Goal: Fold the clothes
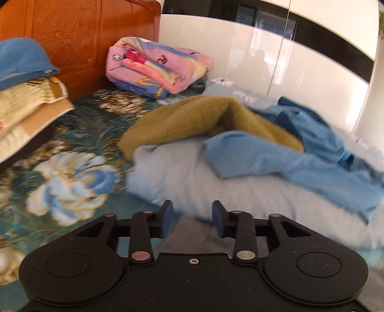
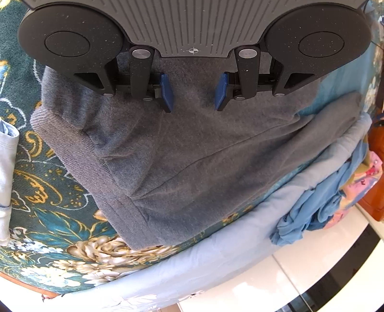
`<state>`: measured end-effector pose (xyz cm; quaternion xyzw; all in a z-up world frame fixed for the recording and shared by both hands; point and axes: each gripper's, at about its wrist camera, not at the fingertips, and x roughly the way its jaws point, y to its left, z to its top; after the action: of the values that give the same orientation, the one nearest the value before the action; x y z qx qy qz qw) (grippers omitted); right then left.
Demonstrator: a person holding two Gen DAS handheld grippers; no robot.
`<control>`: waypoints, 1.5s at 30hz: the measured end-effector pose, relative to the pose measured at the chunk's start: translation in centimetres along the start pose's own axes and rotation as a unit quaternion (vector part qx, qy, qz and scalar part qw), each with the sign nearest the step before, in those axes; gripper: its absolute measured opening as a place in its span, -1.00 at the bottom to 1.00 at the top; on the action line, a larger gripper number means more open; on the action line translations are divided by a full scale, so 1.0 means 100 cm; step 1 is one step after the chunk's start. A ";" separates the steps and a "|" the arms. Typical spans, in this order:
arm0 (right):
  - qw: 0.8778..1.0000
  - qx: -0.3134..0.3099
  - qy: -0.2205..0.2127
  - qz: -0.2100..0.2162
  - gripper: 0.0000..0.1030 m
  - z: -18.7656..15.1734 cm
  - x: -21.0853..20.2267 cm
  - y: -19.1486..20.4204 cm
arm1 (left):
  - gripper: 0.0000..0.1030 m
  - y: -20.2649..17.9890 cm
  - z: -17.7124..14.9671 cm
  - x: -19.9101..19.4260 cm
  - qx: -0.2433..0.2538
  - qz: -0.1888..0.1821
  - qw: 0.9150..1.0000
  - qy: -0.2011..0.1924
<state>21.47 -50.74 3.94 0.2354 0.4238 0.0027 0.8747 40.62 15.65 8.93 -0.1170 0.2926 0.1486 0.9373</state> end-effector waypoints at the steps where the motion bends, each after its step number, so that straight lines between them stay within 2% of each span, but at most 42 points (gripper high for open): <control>1: 1.000 0.003 -0.004 0.004 -0.32 0.000 -0.003 -0.001 | -0.04 0.005 -0.004 -0.006 -0.005 0.011 1.000 0.005; 4: 1.000 0.012 -0.013 0.010 -0.32 -0.003 -0.011 -0.007 | 0.05 0.027 -0.021 -0.020 -0.069 0.005 0.997 0.039; 6: 1.000 0.020 -0.014 0.014 -0.33 -0.006 -0.015 -0.011 | 0.05 0.040 -0.036 -0.016 -0.118 -0.007 0.990 0.076; 8: 0.999 0.029 -0.015 0.017 -0.34 -0.008 -0.018 -0.015 | 0.03 0.043 -0.050 -0.009 -0.136 -0.015 0.987 0.089; 11: 0.999 0.036 -0.023 0.019 -0.34 -0.008 -0.026 -0.018 | 0.00 0.032 -0.064 -0.002 -0.138 -0.030 0.986 0.089; 13: 0.999 0.033 -0.031 0.016 -0.33 -0.009 -0.033 -0.019 | -0.12 0.023 -0.068 0.004 -0.146 -0.044 0.984 0.089; 14: 0.999 0.034 -0.032 0.012 -0.33 -0.009 -0.035 -0.021 | -0.25 0.019 -0.070 0.008 -0.147 -0.047 0.984 0.088; 15: 0.999 0.036 -0.033 0.009 -0.33 -0.009 -0.037 -0.023 | -0.72 0.015 -0.072 0.011 -0.147 -0.050 0.984 0.087; 16: 0.999 0.038 -0.033 0.006 -0.33 -0.010 -0.038 -0.025 | -1.00 0.011 -0.072 0.013 -0.143 -0.043 0.985 0.082; 19: 0.998 0.043 -0.034 -0.002 -0.34 -0.009 -0.040 -0.033 | -1.00 0.005 -0.062 0.004 -0.142 -0.024 0.989 0.022; 21: 0.998 0.044 -0.035 -0.004 -0.34 -0.009 -0.041 -0.037 | -1.00 0.005 -0.052 0.004 -0.150 -0.014 0.988 0.017; 24: 0.998 0.053 -0.039 0.000 -0.34 -0.008 -0.041 -0.042 | -0.90 0.003 -0.047 0.010 -0.127 -0.023 0.990 0.059; 26: 0.998 0.057 -0.041 0.003 -0.34 -0.009 -0.041 -0.044 | -0.70 0.005 -0.049 0.002 -0.126 -0.029 0.989 0.069; 27: 0.997 0.057 -0.042 0.005 -0.34 -0.010 -0.043 -0.044 | -0.52 0.008 -0.051 -0.004 -0.130 -0.032 0.988 0.072; 28: 0.997 0.056 -0.043 0.006 -0.34 -0.011 -0.044 -0.045 | -0.43 0.010 -0.052 -0.013 -0.137 -0.032 0.987 0.073; 29: 0.997 0.056 -0.044 0.007 -0.34 -0.012 -0.046 -0.045 | -0.43 0.013 -0.052 -0.024 -0.145 -0.034 0.986 0.072; 32: 0.996 0.066 -0.054 0.013 -0.34 -0.018 -0.058 -0.050 | -0.21 0.026 -0.057 -0.072 -0.177 -0.049 0.981 0.055; 36: 0.994 0.085 -0.066 0.013 -0.31 -0.029 -0.080 -0.062 | -0.09 0.052 -0.069 -0.144 -0.211 -0.081 0.974 0.025; 41: 0.990 0.120 -0.067 0.028 -0.30 -0.049 -0.098 -0.080 | 0.04 0.072 -0.100 -0.220 -0.197 -0.055 0.979 0.012; 45: 0.988 0.137 -0.055 0.041 -0.29 -0.063 -0.096 -0.088 | 0.11 0.093 -0.142 -0.253 -0.202 -0.038 0.978 0.033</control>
<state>8.98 -57.97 4.06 0.3695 0.3611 -0.0324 0.8556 10.20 14.57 11.07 -0.3196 0.2828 0.1653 0.8891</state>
